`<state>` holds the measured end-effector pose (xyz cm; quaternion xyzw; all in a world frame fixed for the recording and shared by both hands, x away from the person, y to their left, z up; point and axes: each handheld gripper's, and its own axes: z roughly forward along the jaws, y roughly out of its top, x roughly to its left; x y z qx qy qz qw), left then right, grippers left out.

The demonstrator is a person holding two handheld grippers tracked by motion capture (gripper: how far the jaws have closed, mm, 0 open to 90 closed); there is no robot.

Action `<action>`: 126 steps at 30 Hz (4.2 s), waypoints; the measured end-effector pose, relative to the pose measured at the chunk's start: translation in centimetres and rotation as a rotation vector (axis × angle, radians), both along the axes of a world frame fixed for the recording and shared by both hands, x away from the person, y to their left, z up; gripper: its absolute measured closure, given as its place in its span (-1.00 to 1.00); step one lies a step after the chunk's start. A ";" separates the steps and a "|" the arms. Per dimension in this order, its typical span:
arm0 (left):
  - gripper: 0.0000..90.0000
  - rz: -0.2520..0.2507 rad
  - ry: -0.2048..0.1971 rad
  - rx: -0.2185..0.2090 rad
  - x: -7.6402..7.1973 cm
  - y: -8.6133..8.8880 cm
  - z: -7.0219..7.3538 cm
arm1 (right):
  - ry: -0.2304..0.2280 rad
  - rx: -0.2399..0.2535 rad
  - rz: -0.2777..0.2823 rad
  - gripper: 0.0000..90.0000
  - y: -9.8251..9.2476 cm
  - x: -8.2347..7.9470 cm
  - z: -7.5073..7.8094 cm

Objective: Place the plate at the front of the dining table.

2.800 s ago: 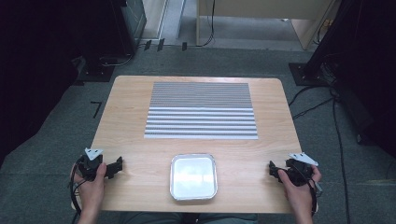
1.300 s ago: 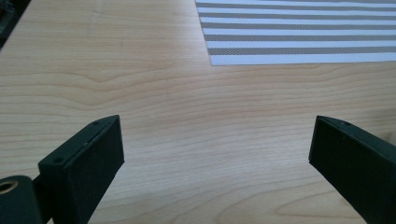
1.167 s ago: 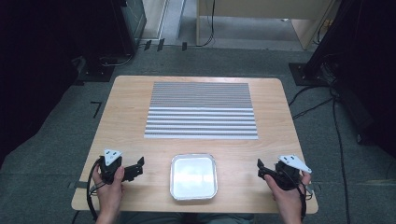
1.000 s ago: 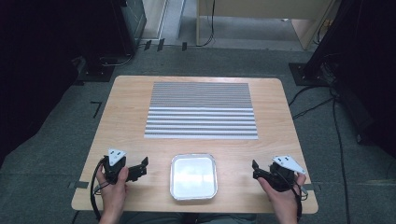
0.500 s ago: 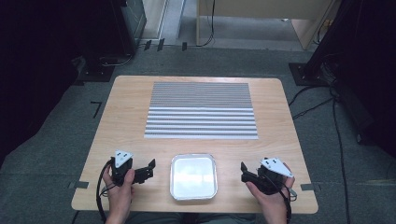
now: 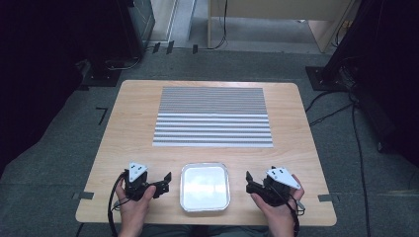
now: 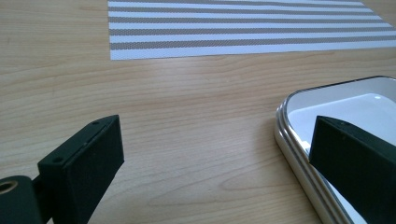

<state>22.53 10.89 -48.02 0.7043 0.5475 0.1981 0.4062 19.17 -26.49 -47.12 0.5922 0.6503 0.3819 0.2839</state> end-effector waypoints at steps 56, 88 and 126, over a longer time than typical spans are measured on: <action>-0.41 -0.091 0.056 0.053 -2.8 -6.0 -1.5 | 0.019 0.127 0.208 0.40 5.3 -0.9 -1.7; 0.75 -0.009 0.034 0.031 -3.5 -6.7 -2.3 | 0.087 0.093 0.055 0.90 8.2 0.1 -3.4; 0.44 -0.004 -0.024 0.022 -4.7 -9.0 -2.3 | -0.011 0.136 -0.106 1.00 8.2 -1.6 -2.6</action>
